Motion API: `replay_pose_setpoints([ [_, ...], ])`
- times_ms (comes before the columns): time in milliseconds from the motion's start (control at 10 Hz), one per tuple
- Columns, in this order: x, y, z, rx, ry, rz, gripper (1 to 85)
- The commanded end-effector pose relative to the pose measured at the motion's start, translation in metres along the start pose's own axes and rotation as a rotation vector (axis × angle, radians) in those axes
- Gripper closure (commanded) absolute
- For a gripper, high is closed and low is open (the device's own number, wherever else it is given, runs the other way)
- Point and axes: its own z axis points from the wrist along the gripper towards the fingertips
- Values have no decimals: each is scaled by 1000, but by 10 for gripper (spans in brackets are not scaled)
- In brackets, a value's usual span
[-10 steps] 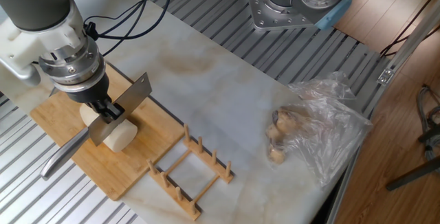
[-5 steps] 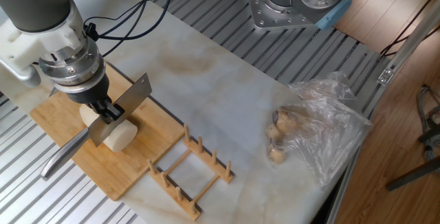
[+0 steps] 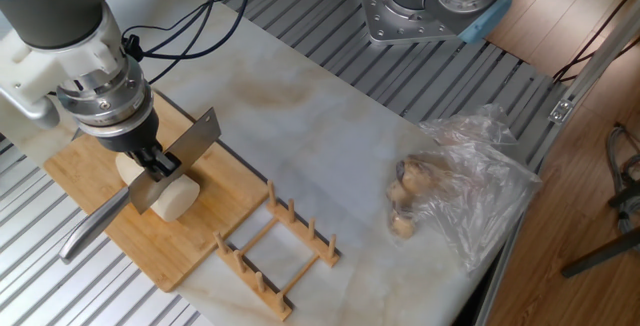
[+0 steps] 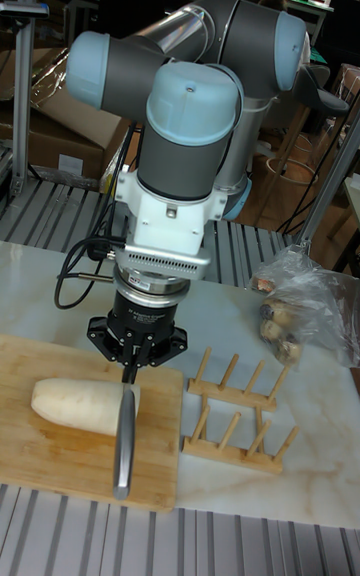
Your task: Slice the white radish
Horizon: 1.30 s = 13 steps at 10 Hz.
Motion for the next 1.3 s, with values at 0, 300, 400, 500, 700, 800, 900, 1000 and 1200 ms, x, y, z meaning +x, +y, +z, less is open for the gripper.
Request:
replay_pose_setpoints([
  [0, -2, 2, 0, -11, -5, 3, 843],
  [300, -2, 1, 1, -9, -5, 3, 843],
  [400, -2, 1, 2, -9, -3, 3, 843],
  [500, -2, 2, 2, -11, -2, 3, 843],
  [700, -1, 1, 3, -9, 0, 3, 843],
  [800, -2, 2, 4, -9, 0, 3, 843],
  [900, -2, 2, 5, -9, -2, 3, 843],
  [1000, -3, 2, 5, -9, -2, 3, 843],
  [1200, -3, 2, 5, -9, -2, 3, 843],
])
